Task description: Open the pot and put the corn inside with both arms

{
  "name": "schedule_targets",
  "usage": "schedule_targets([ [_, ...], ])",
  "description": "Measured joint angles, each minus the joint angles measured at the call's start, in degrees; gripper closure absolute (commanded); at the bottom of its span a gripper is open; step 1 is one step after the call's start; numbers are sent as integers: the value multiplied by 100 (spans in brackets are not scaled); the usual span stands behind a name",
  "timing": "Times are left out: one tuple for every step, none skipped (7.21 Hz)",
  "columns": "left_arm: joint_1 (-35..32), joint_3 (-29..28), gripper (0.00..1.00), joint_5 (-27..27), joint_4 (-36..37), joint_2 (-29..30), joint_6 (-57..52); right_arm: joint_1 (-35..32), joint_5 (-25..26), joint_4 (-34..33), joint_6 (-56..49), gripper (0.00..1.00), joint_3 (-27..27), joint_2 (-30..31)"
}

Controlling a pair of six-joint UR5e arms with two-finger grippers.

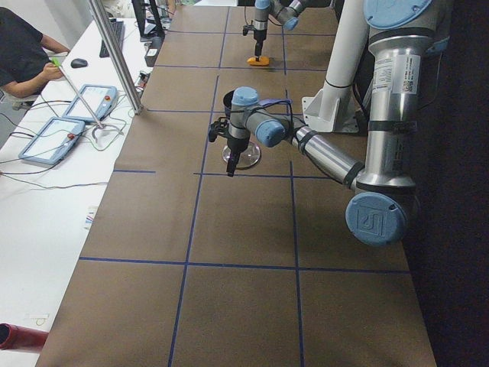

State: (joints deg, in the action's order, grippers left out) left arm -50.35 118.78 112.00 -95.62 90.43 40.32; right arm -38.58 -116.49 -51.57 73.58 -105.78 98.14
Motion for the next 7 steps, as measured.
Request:
schedule_targets([
  [0,-7,0,0,-1,0,-2,54,31,-25,5,99,3,-3],
  [0,-10,0,3,-1,1,0,80,38,-33,7,100,3,-7],
  [-4,-10,0,5,-1,1,-1,100,35,-36,7,100,0,-14],
  [-45,-4,0,35,-1,1,-7,118,27,-37,8,100,-5,-45],
  [-191,-2,0,227,1,1,-82,128,13,-58,10,100,-26,-144],
  [-500,-19,0,619,9,1,-329,129,-3,-227,54,100,-91,-408],
  [-850,-78,0,1004,16,1,-632,140,-10,-665,261,100,-163,-959],
])
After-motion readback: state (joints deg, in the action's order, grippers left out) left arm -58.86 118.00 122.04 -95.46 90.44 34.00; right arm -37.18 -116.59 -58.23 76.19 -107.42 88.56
